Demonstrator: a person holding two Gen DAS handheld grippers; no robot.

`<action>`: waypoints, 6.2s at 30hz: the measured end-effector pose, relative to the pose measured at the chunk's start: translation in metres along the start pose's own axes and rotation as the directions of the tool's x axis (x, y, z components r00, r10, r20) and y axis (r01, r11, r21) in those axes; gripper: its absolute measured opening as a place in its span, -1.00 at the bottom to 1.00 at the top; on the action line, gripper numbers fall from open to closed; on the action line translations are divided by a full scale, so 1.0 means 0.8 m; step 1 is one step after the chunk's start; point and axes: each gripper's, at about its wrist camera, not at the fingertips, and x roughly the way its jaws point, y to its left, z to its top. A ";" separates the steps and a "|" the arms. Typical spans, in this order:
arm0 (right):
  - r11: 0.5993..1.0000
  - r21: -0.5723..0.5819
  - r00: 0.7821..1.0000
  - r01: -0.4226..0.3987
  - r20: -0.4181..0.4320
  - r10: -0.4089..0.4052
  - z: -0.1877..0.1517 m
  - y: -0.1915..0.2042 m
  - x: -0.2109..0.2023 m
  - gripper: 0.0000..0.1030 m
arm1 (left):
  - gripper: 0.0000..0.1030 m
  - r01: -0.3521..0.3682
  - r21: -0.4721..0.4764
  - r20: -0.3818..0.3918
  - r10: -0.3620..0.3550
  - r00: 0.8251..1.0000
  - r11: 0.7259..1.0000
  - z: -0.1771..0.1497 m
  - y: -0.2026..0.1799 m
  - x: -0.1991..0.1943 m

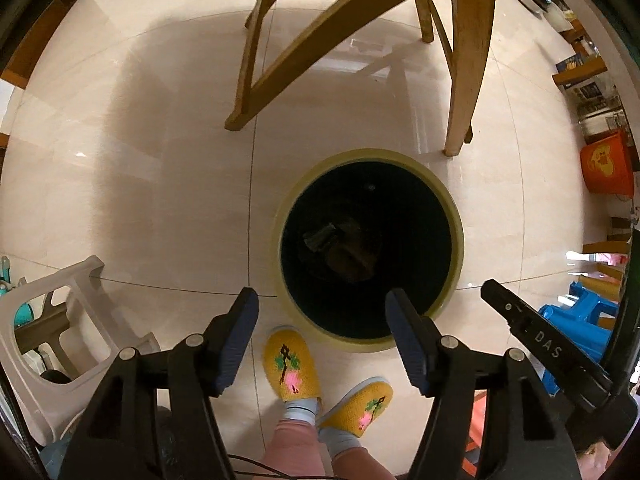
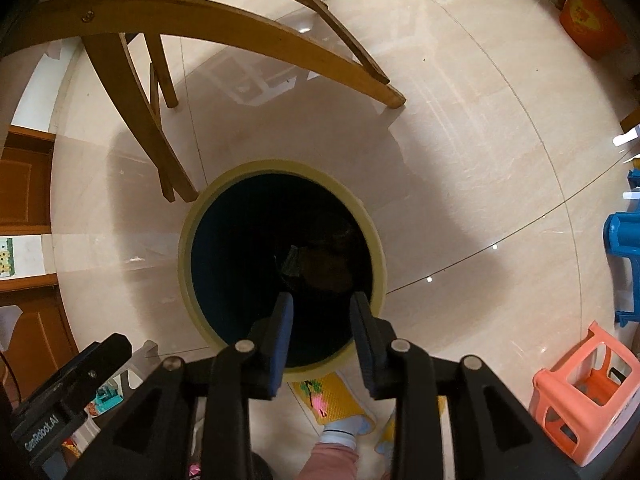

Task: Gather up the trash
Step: 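Raise both tools back toward the table, then grasp the red paper cup with the left tool while the right tool grasps the yellow toothpaste box, then carry the cup and box over the black bin and open both tools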

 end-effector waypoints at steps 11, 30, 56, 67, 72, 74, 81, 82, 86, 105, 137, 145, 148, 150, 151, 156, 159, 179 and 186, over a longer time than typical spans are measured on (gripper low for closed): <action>0.997 -0.083 0.998 0.009 0.057 -0.004 -0.021 0.014 -0.070 -0.42 | 0.25 -0.009 0.040 0.077 0.006 0.997 0.999 -0.036 -0.018 -0.105; 0.958 -0.284 0.963 -0.036 0.247 0.109 -0.047 0.078 -0.380 -0.42 | 0.25 0.050 0.208 0.284 -0.109 0.953 0.977 -0.074 -0.054 -0.426; 0.966 -0.254 0.847 -0.056 0.499 0.181 0.018 0.152 -0.570 -0.42 | 0.26 0.094 0.198 0.426 -0.172 0.888 0.976 0.075 0.000 -0.587; 0.931 -0.358 0.909 -0.076 0.359 0.212 0.090 0.205 -0.521 -0.42 | 0.25 0.126 0.045 0.329 -0.134 0.935 0.991 0.147 0.022 -0.515; 0.914 -0.401 0.913 -0.068 0.344 0.219 0.154 0.210 -0.507 -0.26 | 0.25 0.191 -0.074 0.257 -0.166 0.952 0.979 0.202 0.021 -0.477; 0.905 -0.419 0.914 -0.078 0.333 0.233 0.182 0.210 -0.502 -0.25 | 0.25 0.208 -0.116 0.232 -0.177 0.956 0.971 0.226 0.020 -0.462; 0.866 -0.495 0.934 -0.071 0.271 0.232 0.276 0.209 -0.481 0.07 | 0.25 0.130 -0.145 0.115 -0.113 0.987 0.981 0.298 -0.006 -0.406; 0.859 -0.506 0.938 -0.071 0.260 0.230 0.289 0.210 -0.477 0.10 | 0.25 0.095 -0.148 0.095 -0.082 0.992 0.984 0.306 -0.010 -0.397; 0.840 -0.537 0.949 -0.074 0.222 0.225 0.327 0.212 -0.461 0.18 | 0.25 0.056 -0.161 0.057 -0.047 0.997 0.985 0.313 -0.018 -0.381; 0.730 -0.683 0.987 0.001 0.120 0.111 0.370 0.266 -0.384 0.38 | 0.30 0.195 -0.299 0.002 -0.203 0.979 0.934 0.310 0.002 -0.344; 0.866 -0.490 0.945 -0.101 0.224 0.237 0.232 0.196 -0.484 0.02 | -0.04 0.085 0.148 0.308 -0.128 0.943 0.985 0.185 -0.067 -0.513; 0.924 -0.348 0.924 -0.156 0.280 0.261 0.121 0.171 -0.504 0.02 | -0.04 0.103 0.286 0.359 -0.206 0.910 0.953 0.114 -0.046 -0.556; 0.932 -0.324 0.919 -0.159 0.297 0.260 0.077 0.165 -0.504 0.02 | -0.04 0.107 0.324 0.351 -0.224 0.909 0.940 0.087 -0.043 -0.550; 0.938 -0.306 0.920 -0.164 0.295 0.258 0.052 0.162 -0.500 0.02 | -0.04 0.105 0.342 0.339 -0.227 0.913 0.934 0.067 -0.040 -0.545; 0.941 -0.295 0.923 -0.168 0.287 0.254 0.040 0.160 -0.498 0.02 | -0.04 0.112 0.346 0.324 -0.231 0.917 0.931 0.056 -0.038 -0.542; 0.948 -0.281 0.938 -0.149 0.264 0.226 -0.009 0.154 -0.494 0.02 | -0.04 0.126 0.362 0.303 -0.244 0.921 0.924 0.023 -0.036 -0.532; 0.950 -0.281 0.944 -0.134 0.255 0.208 -0.032 0.144 -0.492 0.02 | -0.04 0.128 0.362 0.294 -0.243 0.925 0.923 0.005 -0.041 -0.521; 0.976 -0.094 0.979 -0.195 0.035 0.199 -0.069 0.018 -0.283 0.02 | -0.03 0.011 0.327 0.198 -0.080 0.977 0.945 -0.063 -0.095 -0.288; 0.980 -0.042 0.980 -0.196 -0.025 0.195 -0.051 -0.007 -0.176 0.02 | -0.02 0.006 0.289 0.153 -0.053 0.987 0.957 -0.048 -0.095 -0.186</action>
